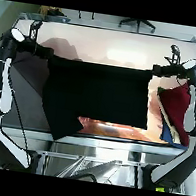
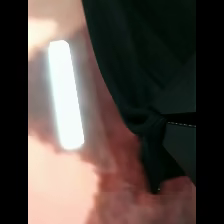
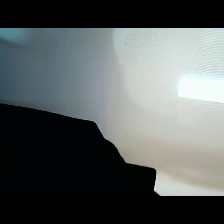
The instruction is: Fold the shirts.
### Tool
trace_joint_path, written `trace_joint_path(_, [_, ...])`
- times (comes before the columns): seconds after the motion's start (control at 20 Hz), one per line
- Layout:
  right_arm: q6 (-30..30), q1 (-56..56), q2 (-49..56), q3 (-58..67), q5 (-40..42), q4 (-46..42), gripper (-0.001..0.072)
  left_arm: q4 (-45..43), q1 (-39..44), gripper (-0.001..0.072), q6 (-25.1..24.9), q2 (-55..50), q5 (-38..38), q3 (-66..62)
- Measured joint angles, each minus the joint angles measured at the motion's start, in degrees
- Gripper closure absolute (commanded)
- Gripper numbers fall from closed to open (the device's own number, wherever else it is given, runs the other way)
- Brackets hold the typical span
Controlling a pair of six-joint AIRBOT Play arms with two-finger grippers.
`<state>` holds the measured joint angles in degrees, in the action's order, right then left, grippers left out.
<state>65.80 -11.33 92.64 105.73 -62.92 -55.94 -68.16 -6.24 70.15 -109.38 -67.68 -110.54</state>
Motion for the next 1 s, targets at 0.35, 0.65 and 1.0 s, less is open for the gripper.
trace_joint_path(0.35, [0.15,0.04,3.04,-2.56,-2.45,-1.95,0.0696,-4.94,0.09,0.069,1.07,0.0,2.21,5.57])
trace_joint_path(0.65, [0.15,1.09,3.87,-3.02,-2.38,-2.12,0.0369,-5.9,1.53,0.0685,1.25,-0.09,5.84,8.66])
trace_joint_path(1.0, [1.84,0.15,-2.67,-3.02,-6.08,-4.55,0.0277,-5.81,1.92,0.0019,1.29,4.37,1.73,9.38])
